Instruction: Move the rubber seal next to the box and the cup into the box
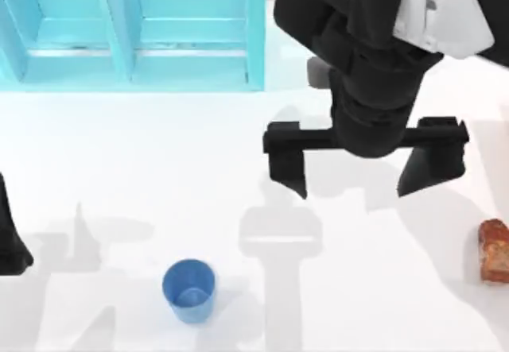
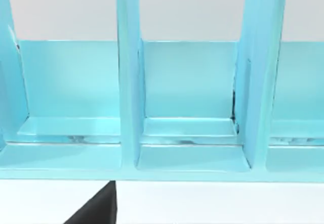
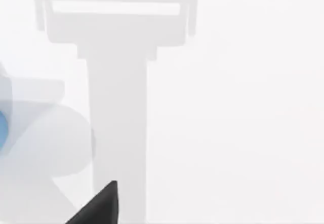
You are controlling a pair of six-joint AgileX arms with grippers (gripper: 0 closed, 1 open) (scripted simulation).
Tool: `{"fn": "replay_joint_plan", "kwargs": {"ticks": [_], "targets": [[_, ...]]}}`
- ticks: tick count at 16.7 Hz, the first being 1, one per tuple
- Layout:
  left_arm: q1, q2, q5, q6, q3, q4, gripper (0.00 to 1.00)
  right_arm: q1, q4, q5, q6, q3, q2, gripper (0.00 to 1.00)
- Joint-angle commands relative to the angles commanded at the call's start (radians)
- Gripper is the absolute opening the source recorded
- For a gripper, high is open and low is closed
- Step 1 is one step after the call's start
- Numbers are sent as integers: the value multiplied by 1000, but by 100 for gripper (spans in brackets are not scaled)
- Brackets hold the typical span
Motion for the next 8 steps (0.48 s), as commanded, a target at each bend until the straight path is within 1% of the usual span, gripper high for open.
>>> {"fn": "replay_joint_plan", "kwargs": {"ticks": [2, 4, 6, 8], "targets": [[0, 0, 0, 0, 0, 0, 100, 138, 10, -2, 143, 106, 112, 100], [0, 0, 0, 0, 0, 0, 100, 233, 13, -6, 248, 198, 212, 100], [0, 0, 0, 0, 0, 0, 100, 286, 9, -10, 310, 266, 287, 100], [0, 0, 0, 0, 0, 0, 100, 298, 4, -14, 332, 300, 323, 100]]}}
